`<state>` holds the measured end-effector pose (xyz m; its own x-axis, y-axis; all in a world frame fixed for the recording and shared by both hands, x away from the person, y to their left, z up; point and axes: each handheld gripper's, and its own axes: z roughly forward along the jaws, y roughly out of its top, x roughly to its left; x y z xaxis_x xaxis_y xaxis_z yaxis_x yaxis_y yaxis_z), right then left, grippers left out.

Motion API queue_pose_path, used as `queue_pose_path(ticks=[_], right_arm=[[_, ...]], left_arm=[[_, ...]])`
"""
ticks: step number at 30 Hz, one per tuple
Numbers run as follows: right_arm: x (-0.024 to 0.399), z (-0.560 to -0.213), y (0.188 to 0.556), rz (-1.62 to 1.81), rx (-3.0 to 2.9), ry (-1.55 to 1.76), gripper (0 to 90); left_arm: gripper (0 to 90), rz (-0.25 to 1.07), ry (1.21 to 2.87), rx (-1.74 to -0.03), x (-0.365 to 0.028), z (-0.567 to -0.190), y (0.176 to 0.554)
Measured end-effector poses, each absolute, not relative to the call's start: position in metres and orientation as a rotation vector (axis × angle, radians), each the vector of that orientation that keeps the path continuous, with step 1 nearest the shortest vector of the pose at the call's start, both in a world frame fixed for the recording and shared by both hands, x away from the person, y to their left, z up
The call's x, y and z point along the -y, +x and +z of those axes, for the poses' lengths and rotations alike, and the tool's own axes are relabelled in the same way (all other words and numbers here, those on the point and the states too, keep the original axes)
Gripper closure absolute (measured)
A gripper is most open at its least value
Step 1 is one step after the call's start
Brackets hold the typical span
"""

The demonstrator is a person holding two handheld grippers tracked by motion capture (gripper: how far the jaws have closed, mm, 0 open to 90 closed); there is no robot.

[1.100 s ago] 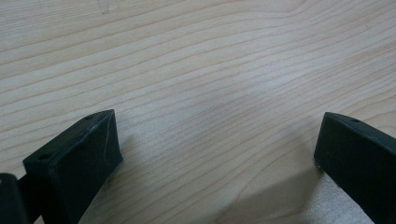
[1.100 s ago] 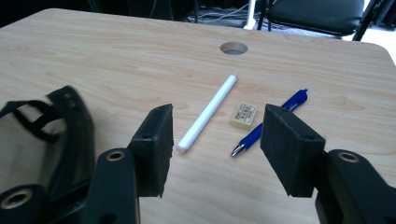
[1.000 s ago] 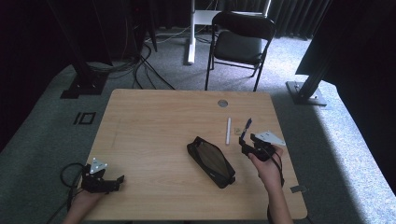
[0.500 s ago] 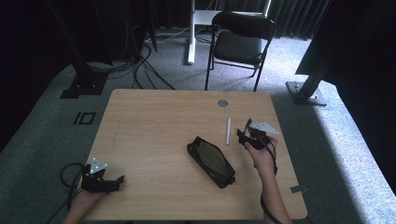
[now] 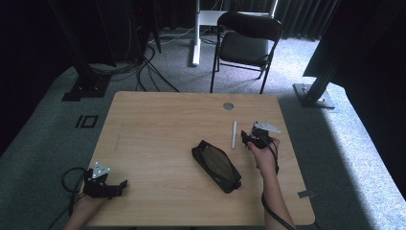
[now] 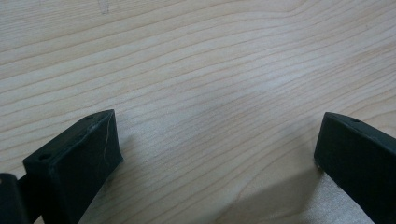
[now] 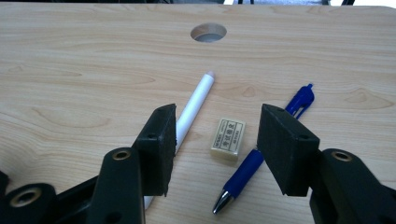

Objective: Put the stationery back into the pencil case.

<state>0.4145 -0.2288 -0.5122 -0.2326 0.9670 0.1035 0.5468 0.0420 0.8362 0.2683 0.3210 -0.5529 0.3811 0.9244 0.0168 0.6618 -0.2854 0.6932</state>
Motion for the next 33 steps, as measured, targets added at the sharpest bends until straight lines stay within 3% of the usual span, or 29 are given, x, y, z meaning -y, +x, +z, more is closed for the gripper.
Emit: queue_pose_path(ticks=[33], right_arm=[[0.217, -0.545, 0.450, 0.936, -1.862, 1.620, 56.0]], left_arm=[[0.6, 0.567, 2.044, -1.358, -0.321, -0.553, 0.268]])
